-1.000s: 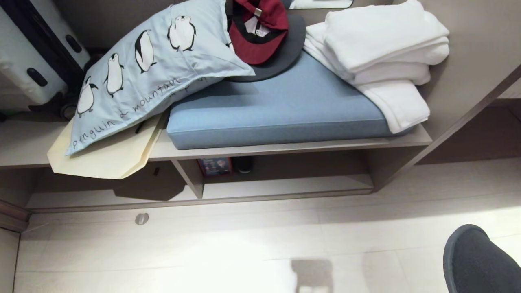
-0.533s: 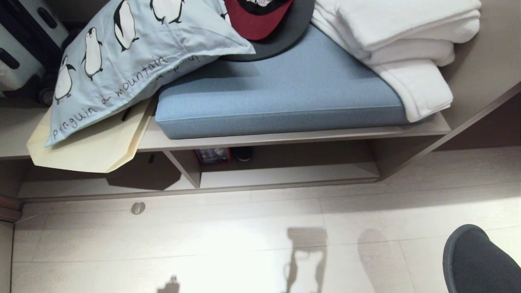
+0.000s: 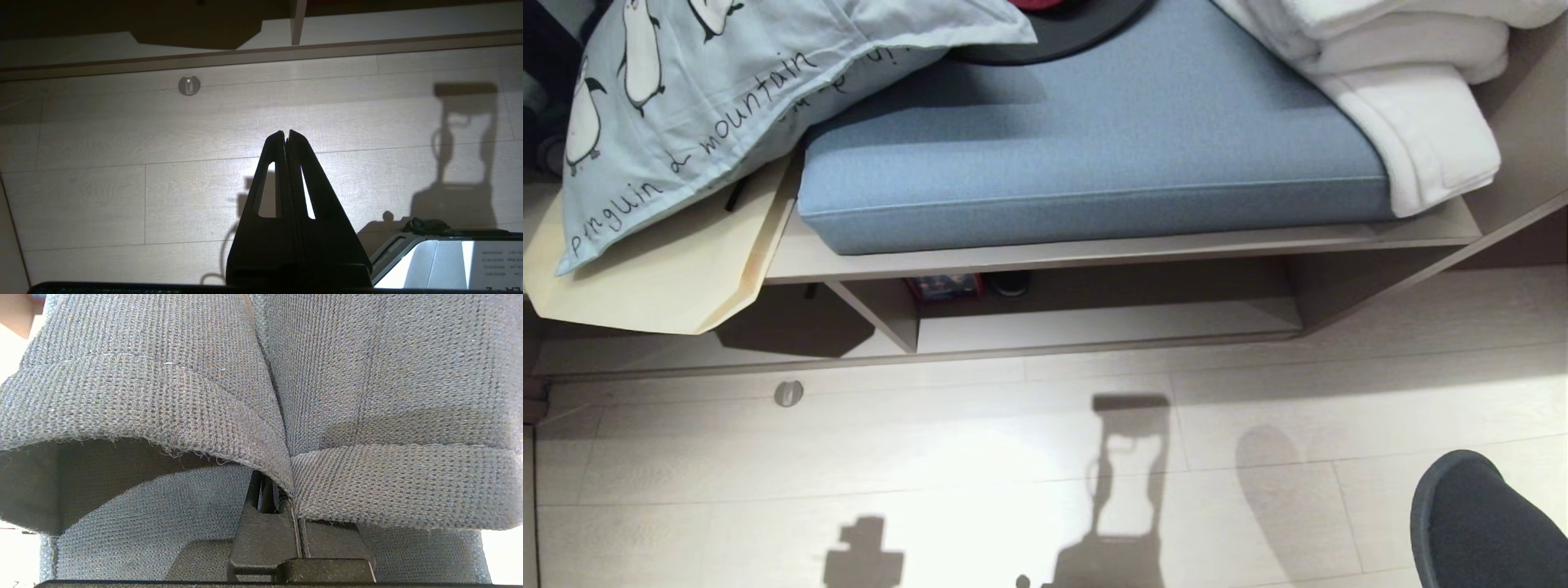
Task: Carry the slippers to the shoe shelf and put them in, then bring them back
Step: Place the slippers into the shoe cabinet
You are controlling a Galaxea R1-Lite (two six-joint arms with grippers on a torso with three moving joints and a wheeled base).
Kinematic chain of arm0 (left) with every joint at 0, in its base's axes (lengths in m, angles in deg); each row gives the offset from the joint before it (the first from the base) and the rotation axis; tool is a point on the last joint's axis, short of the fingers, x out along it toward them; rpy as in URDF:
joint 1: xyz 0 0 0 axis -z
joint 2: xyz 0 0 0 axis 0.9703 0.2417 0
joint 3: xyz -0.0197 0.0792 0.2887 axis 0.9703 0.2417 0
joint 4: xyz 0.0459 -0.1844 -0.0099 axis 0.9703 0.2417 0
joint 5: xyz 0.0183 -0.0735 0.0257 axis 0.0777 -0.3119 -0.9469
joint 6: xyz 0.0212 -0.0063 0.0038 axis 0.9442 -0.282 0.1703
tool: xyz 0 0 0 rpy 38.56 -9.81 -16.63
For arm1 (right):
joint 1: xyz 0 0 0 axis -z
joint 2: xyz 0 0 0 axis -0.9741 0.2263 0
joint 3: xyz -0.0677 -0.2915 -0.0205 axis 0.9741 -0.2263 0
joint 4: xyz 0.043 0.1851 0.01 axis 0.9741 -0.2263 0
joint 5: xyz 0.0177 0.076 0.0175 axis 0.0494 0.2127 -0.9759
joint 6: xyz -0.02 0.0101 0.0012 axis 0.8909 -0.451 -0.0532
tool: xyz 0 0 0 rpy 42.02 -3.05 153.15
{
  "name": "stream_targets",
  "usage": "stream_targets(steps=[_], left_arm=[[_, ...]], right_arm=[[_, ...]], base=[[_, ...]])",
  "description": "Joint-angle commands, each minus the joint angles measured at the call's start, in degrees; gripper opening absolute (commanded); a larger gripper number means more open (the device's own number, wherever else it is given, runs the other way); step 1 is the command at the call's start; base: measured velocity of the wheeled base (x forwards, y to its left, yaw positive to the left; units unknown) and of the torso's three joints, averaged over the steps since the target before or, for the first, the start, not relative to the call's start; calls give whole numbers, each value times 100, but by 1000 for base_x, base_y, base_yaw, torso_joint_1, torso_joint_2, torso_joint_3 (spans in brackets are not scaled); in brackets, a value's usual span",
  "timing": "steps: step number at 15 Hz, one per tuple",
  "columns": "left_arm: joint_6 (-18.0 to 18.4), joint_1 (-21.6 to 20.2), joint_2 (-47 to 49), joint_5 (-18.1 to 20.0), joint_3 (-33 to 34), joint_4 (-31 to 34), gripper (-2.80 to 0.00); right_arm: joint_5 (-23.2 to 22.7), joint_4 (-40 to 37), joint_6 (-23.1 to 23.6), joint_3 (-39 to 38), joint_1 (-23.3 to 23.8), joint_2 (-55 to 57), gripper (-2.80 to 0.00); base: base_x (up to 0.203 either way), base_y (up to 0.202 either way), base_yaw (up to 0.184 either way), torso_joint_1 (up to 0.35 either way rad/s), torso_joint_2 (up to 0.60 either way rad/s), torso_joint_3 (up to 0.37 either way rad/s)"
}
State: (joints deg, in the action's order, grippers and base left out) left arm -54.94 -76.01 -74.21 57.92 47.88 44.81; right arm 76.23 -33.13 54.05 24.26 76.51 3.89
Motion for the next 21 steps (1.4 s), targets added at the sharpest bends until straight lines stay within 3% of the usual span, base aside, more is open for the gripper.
stream_targets(steps=[1, 21], left_arm=[[-2, 0, 9, -2, 0, 0, -280], [7, 0, 9, -2, 0, 0, -280]], right_arm=[[2, 0, 2, -9, -2, 2, -280], [-6, 0, -5, -9, -2, 2, -280]], base=[[0, 0, 0, 2, 2, -201], [0, 0, 0, 3, 3, -198]])
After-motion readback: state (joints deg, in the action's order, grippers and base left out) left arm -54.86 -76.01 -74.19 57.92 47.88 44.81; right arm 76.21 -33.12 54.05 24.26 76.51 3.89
